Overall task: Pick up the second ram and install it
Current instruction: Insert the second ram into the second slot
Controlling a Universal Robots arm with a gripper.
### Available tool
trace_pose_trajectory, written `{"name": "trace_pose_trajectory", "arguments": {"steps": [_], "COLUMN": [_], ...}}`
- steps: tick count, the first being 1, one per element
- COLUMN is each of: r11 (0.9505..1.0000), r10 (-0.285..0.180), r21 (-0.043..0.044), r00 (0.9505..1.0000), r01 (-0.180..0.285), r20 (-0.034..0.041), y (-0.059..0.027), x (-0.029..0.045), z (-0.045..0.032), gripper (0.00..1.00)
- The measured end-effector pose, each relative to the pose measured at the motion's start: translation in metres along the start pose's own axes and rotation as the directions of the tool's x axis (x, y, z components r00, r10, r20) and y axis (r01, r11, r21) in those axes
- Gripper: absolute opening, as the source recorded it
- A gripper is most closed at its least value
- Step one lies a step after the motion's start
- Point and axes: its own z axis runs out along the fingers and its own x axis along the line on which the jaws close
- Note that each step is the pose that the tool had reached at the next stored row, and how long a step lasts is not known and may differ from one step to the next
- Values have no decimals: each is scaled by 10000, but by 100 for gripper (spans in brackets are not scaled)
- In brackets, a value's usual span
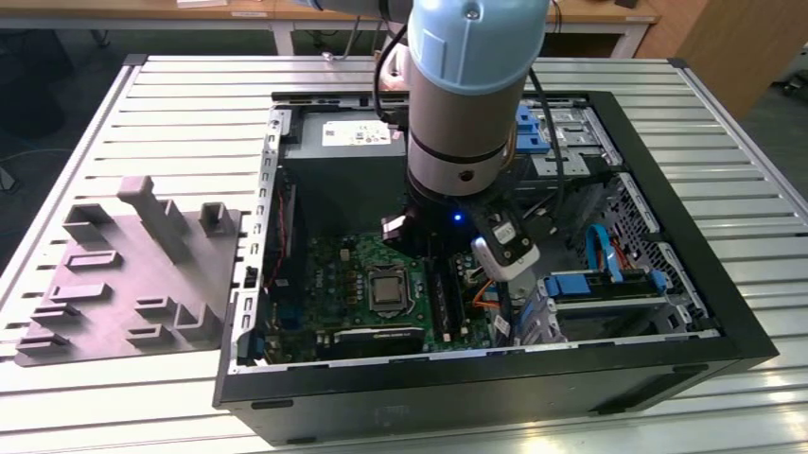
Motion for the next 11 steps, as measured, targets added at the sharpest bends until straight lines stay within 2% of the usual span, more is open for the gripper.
{"name": "trace_pose_trajectory", "arguments": {"steps": [11], "r11": [10000], "r10": [1], "r21": [-4], "r00": [10000], "r01": [-1], "r20": [2], "y": [-5], "x": [-6], "z": [7], "gripper": [12]}}
